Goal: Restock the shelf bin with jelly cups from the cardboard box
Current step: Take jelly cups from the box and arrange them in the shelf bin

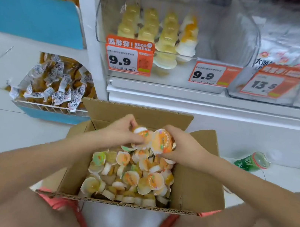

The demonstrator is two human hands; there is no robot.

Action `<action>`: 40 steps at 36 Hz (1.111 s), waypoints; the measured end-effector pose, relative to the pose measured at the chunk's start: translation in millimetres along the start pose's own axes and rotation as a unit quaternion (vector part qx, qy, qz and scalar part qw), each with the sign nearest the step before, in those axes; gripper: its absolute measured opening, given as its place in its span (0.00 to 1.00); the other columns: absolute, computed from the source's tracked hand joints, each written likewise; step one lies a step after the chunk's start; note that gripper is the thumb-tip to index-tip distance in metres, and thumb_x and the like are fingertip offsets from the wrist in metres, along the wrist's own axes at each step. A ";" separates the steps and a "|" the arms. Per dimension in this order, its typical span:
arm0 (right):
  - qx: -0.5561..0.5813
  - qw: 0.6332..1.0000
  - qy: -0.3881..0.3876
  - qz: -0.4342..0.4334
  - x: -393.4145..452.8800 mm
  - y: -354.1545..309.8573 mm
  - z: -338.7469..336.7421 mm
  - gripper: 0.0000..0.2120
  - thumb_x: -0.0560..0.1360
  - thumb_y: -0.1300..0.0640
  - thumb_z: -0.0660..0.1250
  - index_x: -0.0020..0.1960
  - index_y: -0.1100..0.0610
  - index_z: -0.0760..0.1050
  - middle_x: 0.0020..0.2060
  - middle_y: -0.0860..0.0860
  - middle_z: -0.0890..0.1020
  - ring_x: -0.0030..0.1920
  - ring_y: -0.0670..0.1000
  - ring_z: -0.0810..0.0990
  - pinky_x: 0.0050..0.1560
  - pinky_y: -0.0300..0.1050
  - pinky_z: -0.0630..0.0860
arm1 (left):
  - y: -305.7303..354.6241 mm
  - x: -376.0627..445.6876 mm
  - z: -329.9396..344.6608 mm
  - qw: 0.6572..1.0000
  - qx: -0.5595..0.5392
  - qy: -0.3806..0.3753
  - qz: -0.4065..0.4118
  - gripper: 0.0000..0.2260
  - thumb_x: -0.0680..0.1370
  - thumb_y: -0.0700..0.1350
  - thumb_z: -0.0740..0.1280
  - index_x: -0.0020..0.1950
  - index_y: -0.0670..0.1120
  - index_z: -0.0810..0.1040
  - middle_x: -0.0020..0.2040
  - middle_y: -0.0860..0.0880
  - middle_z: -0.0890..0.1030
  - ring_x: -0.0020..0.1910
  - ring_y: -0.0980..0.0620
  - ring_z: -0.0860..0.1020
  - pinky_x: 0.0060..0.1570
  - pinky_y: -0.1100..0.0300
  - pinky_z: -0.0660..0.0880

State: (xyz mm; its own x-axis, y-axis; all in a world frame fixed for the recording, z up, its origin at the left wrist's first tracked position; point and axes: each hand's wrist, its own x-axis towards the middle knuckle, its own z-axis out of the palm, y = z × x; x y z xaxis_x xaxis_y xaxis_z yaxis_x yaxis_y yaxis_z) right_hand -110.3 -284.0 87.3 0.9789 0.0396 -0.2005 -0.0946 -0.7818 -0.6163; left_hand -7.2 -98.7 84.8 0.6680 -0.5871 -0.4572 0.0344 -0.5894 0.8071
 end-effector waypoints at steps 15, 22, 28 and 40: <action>0.142 0.971 0.138 -0.131 -6.5 -66.6 -47.5 0.25 0.63 0.52 0.79 0.57 0.44 0.74 0.51 0.46 0.73 0.51 0.39 0.72 0.43 0.27 0.69 | 72.3 -55.9 0.7 0.910 -0.409 -0.069 0.021 0.26 0.69 0.55 0.66 0.60 0.39 0.76 0.54 0.42 0.83 0.53 0.48 0.82 0.49 0.57 0.80; 0.241 0.964 0.021 -0.109 -4.0 -63.7 -55.9 0.29 0.65 0.61 0.78 0.63 0.49 0.74 0.57 0.45 0.77 0.56 0.53 0.78 0.51 0.52 0.80 | 62.5 -48.1 -11.2 0.831 -0.513 -0.212 0.016 0.25 0.60 0.42 0.81 0.54 0.37 0.82 0.57 0.36 0.80 0.56 0.41 0.80 0.49 0.52 0.79; 0.240 0.965 0.021 -0.103 -3.4 -60.5 -62.0 0.30 0.65 0.63 0.78 0.64 0.54 0.73 0.57 0.45 0.77 0.57 0.47 0.78 0.53 0.44 0.79 | 68.8 -49.1 -14.2 0.862 -0.470 -0.187 0.024 0.20 0.64 0.36 0.75 0.55 0.33 0.79 0.55 0.34 0.80 0.54 0.42 0.81 0.48 0.55 0.80; 0.237 0.966 0.054 -0.091 -2.1 -59.9 -61.1 0.28 0.65 0.61 0.78 0.63 0.55 0.73 0.53 0.45 0.79 0.52 0.45 0.79 0.55 0.41 0.78 | 74.3 -51.3 -6.7 0.895 -0.435 -0.094 -0.023 0.19 0.66 0.48 0.69 0.54 0.41 0.78 0.46 0.43 0.84 0.42 0.49 0.84 0.39 0.59 0.81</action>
State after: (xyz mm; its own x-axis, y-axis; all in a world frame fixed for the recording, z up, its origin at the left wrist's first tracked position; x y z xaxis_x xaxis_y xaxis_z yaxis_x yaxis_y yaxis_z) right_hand -95.7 -275.3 171.2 0.9978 0.0649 0.0093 0.0341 -0.3935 -0.9187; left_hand -33.9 -108.6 170.7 0.5175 -0.7046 -0.4855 0.6785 -0.0077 0.7345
